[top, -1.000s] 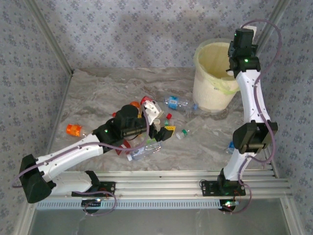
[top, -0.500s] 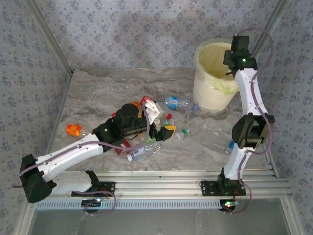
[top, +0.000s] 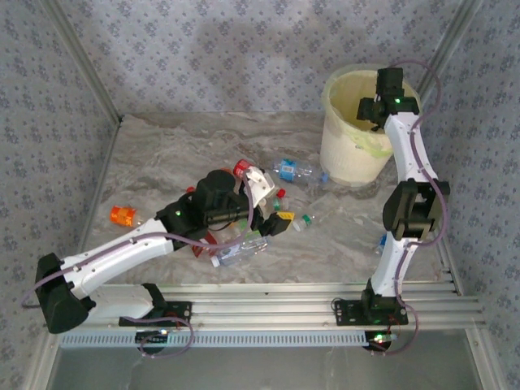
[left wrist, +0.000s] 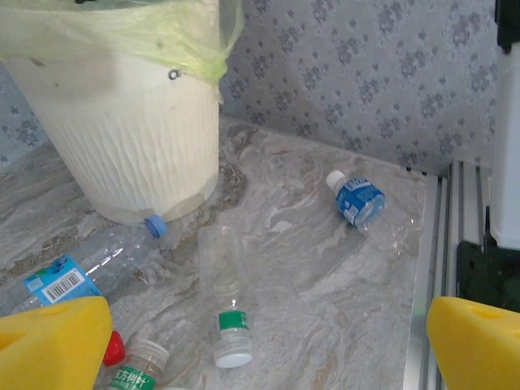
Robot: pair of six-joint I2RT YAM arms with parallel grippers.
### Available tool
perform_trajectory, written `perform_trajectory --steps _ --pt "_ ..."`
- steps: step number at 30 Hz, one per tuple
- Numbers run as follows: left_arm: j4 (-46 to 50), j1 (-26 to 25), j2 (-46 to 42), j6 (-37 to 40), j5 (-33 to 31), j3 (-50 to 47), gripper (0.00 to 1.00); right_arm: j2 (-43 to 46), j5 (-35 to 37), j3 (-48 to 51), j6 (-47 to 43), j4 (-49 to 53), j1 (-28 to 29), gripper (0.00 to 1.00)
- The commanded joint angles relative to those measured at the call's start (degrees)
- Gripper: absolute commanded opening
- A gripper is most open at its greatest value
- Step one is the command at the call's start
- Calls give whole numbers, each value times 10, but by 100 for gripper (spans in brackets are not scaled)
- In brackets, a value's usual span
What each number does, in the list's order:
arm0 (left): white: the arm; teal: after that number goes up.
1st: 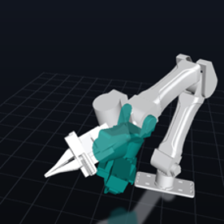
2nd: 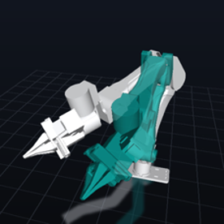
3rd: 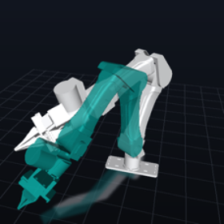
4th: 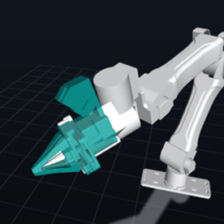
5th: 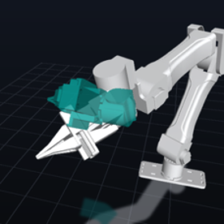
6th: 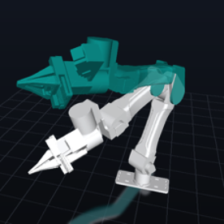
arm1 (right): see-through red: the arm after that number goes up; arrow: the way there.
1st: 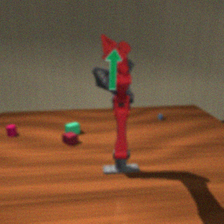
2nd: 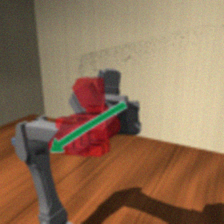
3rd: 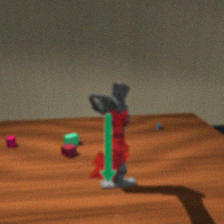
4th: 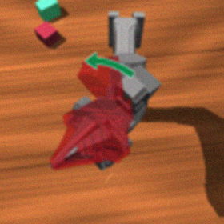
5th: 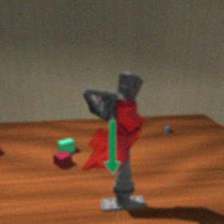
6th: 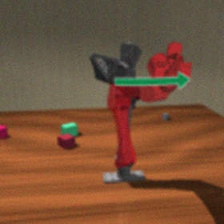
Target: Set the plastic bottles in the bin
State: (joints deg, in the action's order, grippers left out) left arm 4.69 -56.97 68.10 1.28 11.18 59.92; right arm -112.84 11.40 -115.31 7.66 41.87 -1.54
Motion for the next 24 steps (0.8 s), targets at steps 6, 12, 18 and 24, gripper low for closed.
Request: perform_trajectory --steps 6,12,18,24 --pt "29 -19 5 37 4 25 100 26 -28 -12 31 30 -6 86" --pt "42 -22 19 22 -22 37 100 59 -39 -18 36 31 -6 93" --pt "58 -23 32 12 -35 52 100 113 -41 3 38 15 -5 100" --pt "83 -24 44 12 -51 71 100 203 -43 82 43 -10 2 100"
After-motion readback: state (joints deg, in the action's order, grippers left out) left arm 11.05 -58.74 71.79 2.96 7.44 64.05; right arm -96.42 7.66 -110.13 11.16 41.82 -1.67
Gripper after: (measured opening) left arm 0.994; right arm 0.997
